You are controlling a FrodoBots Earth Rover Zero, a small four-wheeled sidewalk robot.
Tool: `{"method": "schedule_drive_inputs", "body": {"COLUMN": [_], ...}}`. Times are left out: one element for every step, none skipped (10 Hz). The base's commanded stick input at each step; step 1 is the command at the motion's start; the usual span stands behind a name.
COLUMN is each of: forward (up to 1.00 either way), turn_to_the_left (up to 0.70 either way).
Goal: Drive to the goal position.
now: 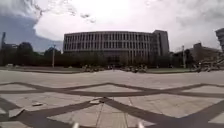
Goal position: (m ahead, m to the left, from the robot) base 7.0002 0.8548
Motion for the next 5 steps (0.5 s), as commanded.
{"method": "schedule_drive_inputs", "body": {"forward": [0.7, 0.7, 0.7, 0.7, 0.7], "turn_to_the_left": [0.0, 0.0, 0.0, 0.0, 0.0]}}
